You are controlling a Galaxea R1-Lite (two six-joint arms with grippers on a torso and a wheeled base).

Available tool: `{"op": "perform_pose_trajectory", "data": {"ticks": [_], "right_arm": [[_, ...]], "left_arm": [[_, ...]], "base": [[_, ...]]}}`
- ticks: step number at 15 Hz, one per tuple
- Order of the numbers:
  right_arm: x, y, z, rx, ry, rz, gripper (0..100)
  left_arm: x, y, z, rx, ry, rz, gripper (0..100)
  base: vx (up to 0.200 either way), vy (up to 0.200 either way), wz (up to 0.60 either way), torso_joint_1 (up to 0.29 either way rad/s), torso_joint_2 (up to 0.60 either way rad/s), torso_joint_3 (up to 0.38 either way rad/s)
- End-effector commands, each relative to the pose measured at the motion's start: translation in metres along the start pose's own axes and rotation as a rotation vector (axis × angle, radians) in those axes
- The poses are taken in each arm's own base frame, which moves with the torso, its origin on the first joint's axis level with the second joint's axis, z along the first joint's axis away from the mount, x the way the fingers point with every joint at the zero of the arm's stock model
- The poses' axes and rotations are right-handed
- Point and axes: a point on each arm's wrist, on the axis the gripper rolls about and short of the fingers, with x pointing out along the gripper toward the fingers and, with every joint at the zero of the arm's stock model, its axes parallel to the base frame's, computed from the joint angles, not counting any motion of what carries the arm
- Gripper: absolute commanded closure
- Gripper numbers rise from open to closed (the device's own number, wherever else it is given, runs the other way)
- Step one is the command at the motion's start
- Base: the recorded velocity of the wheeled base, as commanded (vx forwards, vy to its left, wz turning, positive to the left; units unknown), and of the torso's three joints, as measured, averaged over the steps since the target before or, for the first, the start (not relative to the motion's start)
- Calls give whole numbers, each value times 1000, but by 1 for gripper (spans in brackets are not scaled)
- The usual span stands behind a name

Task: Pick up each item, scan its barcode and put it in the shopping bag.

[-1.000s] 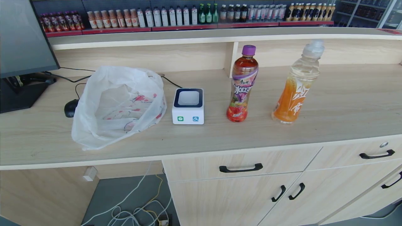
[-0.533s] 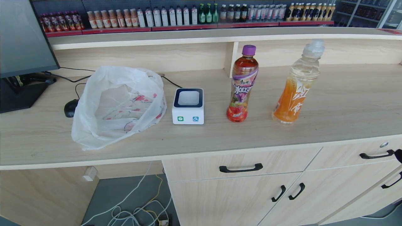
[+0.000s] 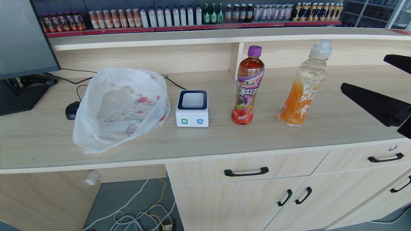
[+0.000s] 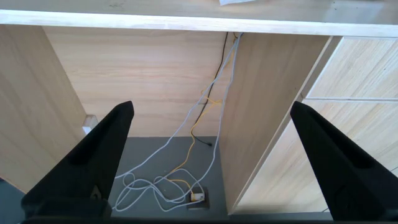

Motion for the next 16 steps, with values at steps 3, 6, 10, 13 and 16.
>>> {"op": "perform_pose_trajectory", "data": {"ticks": [3,6,10,13,16], "right_arm": [[78,18,-6,100,22,-59,0],[111,25,-16,106,64,-98,0],[127,33,-7,131,37,-112,0],[138,41,2,155,-16,-110,0],[151,45,0,183,-11,-145,0]], "left_arm": [[0,0,0,-1,0,1,0],[0,0,0,1,0,0,0],[0,0,0,-1,0,0,0],[0,0,0,-1,0,0,0],[0,0,0,-1,0,0,0]], "base": [[0,0,0,0,0,0],[0,0,0,0,0,0],[0,0,0,0,0,0],[0,0,0,0,0,0],[0,0,0,0,0,0]]}}
